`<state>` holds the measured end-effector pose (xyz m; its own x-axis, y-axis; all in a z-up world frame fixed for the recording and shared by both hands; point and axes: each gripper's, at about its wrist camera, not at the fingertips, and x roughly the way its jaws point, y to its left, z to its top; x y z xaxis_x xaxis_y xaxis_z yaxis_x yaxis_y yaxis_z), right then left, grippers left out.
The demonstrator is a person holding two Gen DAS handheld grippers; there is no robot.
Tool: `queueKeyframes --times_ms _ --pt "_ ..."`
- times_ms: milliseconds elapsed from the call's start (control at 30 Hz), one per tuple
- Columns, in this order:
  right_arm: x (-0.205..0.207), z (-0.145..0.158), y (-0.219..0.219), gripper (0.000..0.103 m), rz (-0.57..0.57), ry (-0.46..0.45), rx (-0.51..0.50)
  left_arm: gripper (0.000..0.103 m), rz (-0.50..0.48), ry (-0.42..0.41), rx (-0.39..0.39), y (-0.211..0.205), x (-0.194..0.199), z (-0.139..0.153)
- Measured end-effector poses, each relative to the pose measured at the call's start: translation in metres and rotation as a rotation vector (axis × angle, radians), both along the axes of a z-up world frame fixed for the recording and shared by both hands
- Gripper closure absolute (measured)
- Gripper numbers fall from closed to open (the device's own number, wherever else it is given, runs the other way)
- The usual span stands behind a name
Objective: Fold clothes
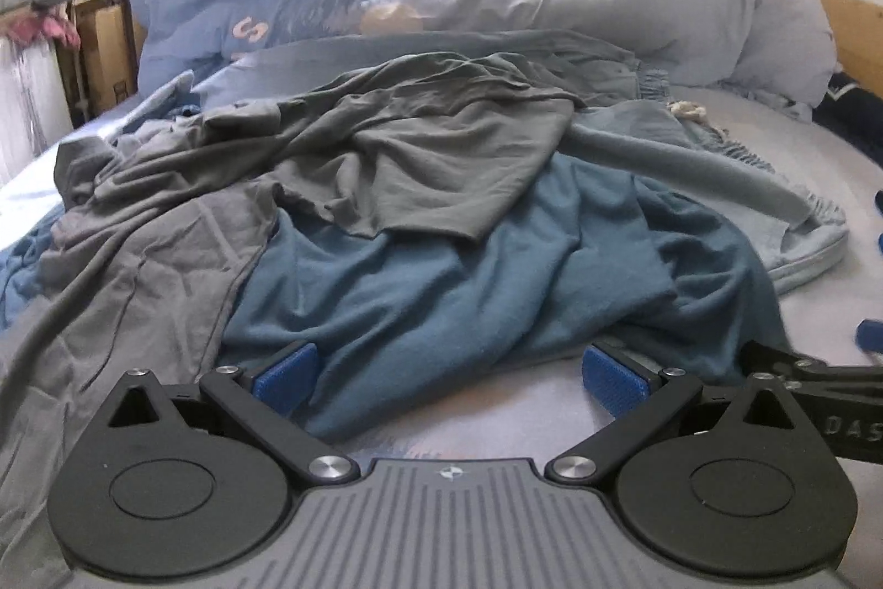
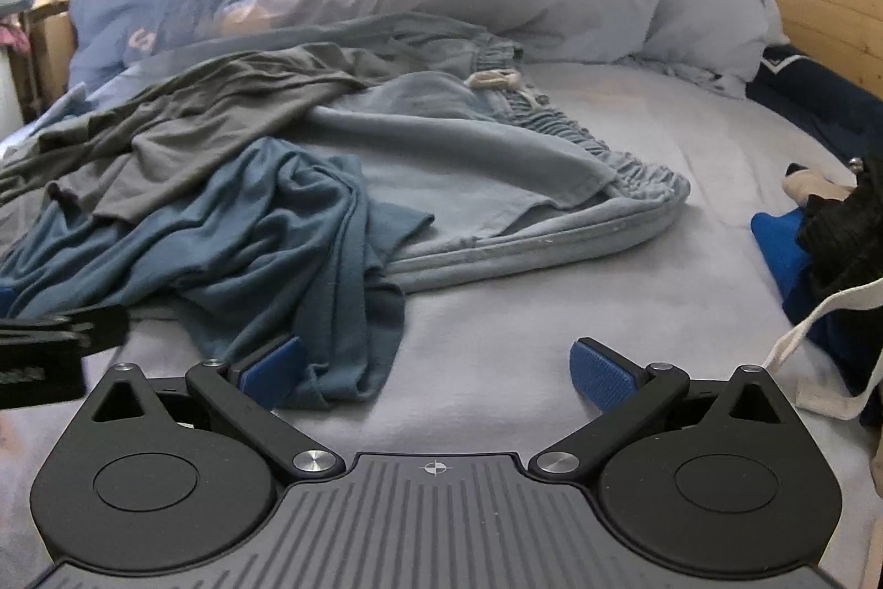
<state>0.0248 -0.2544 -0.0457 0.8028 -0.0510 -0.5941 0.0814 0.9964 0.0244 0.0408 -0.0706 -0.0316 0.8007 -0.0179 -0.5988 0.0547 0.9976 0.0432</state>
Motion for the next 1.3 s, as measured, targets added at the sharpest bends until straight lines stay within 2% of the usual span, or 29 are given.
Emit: queueKeyframes --times_ms 133,433,700,933,1300 --pt "-0.001 -0.002 -0.004 0.000 0.020 -0.006 0.019 0.000 0.005 -0.016 0.064 -0.010 -0.003 -0.006" --pt "-0.002 -0.002 -0.007 0.000 0.049 -0.008 0.021 0.000 -0.002 -0.030 0.045 -0.008 -0.006 -0.007" --pt "0.000 -0.003 -0.004 0.000 0.043 -0.012 0.010 0.000 -0.031 -0.045 -0.023 0.001 -0.010 -0.006" --pt "-0.002 -0.005 -0.003 0.000 0.039 -0.013 0.007 0.000 -0.035 -0.046 0.017 -0.005 -0.011 -0.008" --pt "-0.001 -0.007 -0.003 0.000 0.039 -0.014 0.004 0.000 -0.029 -0.046 0.034 -0.010 -0.013 -0.011"
